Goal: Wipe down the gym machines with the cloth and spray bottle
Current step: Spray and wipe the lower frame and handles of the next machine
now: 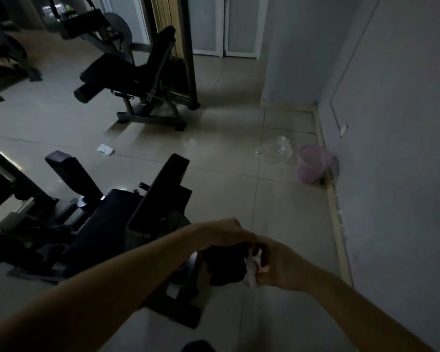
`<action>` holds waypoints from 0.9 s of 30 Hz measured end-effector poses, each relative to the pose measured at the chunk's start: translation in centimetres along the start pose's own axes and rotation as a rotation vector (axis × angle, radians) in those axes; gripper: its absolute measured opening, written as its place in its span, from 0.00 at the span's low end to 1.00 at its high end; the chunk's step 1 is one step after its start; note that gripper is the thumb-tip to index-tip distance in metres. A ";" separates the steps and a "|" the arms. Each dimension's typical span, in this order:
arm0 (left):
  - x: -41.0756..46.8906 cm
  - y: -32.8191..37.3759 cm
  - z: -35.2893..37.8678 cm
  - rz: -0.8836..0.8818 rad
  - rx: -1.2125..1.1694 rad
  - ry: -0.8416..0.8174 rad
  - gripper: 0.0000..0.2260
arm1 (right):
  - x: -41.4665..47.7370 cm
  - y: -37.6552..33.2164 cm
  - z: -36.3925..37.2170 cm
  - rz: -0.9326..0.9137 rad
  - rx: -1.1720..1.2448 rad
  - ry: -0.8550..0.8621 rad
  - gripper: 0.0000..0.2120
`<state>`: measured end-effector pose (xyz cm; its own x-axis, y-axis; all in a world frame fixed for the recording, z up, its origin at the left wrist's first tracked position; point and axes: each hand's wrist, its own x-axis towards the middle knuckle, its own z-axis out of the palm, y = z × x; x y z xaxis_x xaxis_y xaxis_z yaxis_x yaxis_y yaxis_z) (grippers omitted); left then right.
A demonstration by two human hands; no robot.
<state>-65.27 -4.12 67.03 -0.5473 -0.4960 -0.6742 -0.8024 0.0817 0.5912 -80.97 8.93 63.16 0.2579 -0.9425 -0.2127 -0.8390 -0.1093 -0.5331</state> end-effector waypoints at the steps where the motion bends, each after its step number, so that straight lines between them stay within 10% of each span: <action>1: 1.0 1.5 -0.5 0.020 0.020 -0.009 0.17 | 0.5 1.8 -0.1 -0.011 0.052 0.047 0.29; 3: 3.6 4.4 -2.1 0.045 0.030 -0.023 0.16 | 2.3 4.4 -1.4 0.067 0.441 0.194 0.27; 8: 12.5 11.7 -7.5 0.158 0.017 -0.095 0.17 | 6.6 9.1 -7.6 0.278 0.301 0.430 0.05; 17: 27.9 22.3 -22.2 0.384 -0.108 -0.175 0.19 | 20.3 21.8 -21.8 0.367 0.322 0.552 0.25; 27: 35.3 13.4 -39.7 0.298 -0.862 0.432 0.17 | 44.0 20.0 -31.4 0.063 0.630 0.369 0.25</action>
<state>-85.93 -54.86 68.70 -0.4268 -0.8420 -0.3299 -0.1079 -0.3148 0.9430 -101.49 -44.61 68.83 -0.0532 -0.9982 -0.0276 -0.3837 0.0459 -0.9223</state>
